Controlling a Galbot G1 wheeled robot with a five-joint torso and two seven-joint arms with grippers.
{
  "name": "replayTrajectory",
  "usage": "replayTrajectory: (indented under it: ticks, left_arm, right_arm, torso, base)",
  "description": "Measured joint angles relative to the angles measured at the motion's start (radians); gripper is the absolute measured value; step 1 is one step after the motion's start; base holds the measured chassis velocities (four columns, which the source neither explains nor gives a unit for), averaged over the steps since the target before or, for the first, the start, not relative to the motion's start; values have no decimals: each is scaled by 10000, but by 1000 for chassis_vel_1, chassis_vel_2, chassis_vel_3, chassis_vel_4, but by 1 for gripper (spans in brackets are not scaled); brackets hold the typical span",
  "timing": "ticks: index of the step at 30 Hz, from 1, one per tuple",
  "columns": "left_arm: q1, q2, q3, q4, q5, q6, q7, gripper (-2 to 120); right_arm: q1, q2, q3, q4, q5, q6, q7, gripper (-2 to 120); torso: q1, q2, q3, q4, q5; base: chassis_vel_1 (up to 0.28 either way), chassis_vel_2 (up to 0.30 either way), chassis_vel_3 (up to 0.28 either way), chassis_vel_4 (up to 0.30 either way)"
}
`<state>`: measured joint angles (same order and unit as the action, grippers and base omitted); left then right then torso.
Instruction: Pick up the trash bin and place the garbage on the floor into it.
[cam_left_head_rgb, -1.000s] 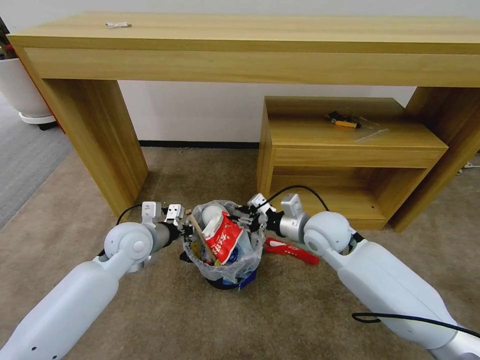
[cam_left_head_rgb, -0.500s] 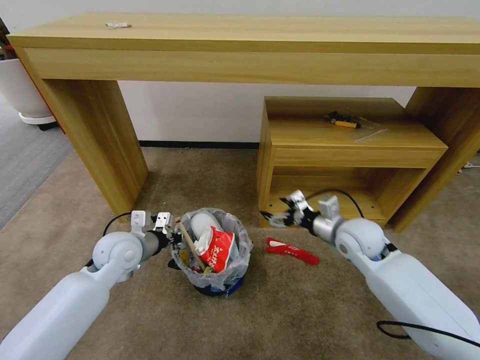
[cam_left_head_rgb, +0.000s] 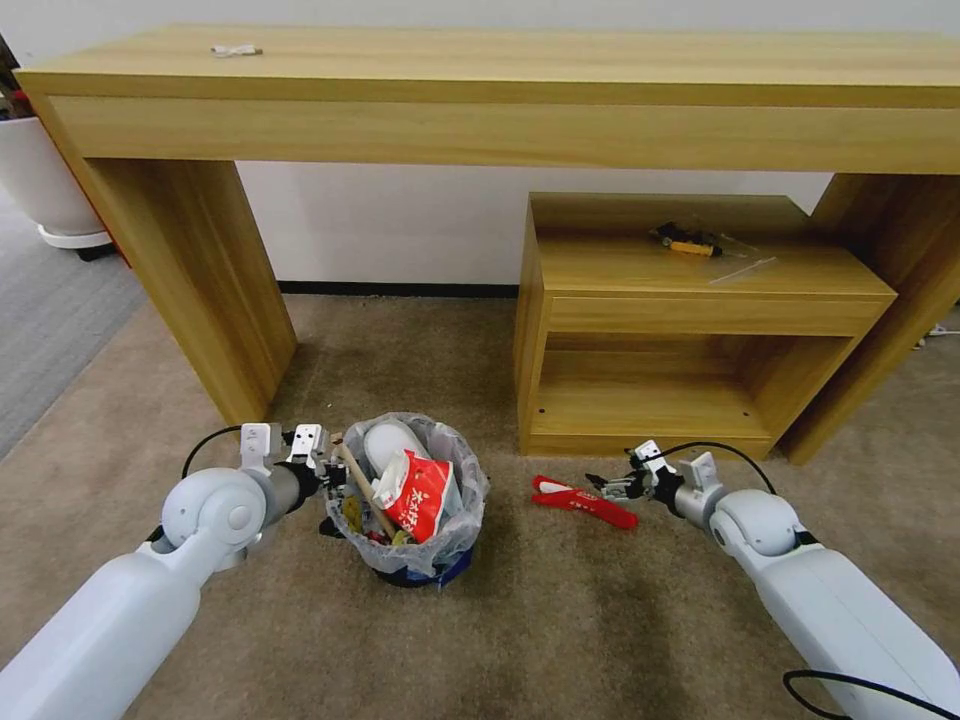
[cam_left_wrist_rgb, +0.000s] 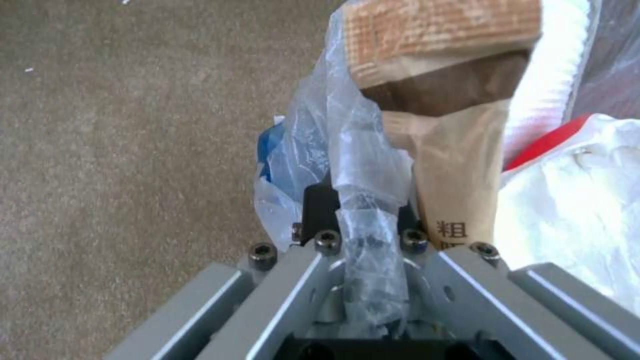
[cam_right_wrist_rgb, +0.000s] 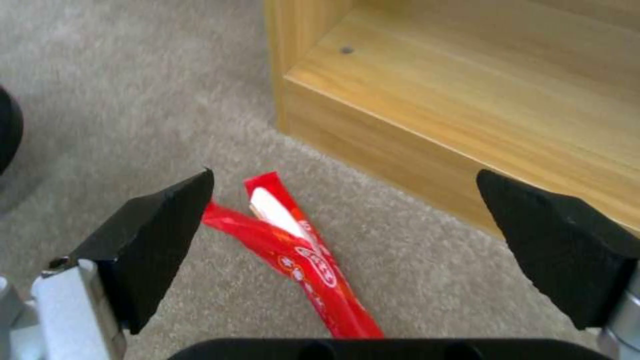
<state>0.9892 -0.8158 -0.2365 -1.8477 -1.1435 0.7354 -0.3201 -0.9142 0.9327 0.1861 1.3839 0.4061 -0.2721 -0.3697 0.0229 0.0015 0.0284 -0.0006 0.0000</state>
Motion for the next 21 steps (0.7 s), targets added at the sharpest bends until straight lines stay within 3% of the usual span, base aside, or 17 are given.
replayTrajectory:
  ticks: [5,10,21]
  left_arm:
    - [244,-116,-390,150,222,0,262,0]
    - [185,-96,-449,218,224,0,500,0]
    - [225,-60,-533,237,253,0,717,0]
  right_arm:
    - [-795,-67,708,243,-95,293,-59,100]
    - [-689,-2,632,-485,-603,758,-411,100]
    - [-892,32,877,-58,-404,693,-298,100]
  torso:
    - [0,1,-1,-4,0]
    - [0,0,-1,-2,2]
    - [0,0,0,-2,0]
  base:
    - [0,0,0,0]
    - [0,0,0,0]
    - [0,0,0,0]
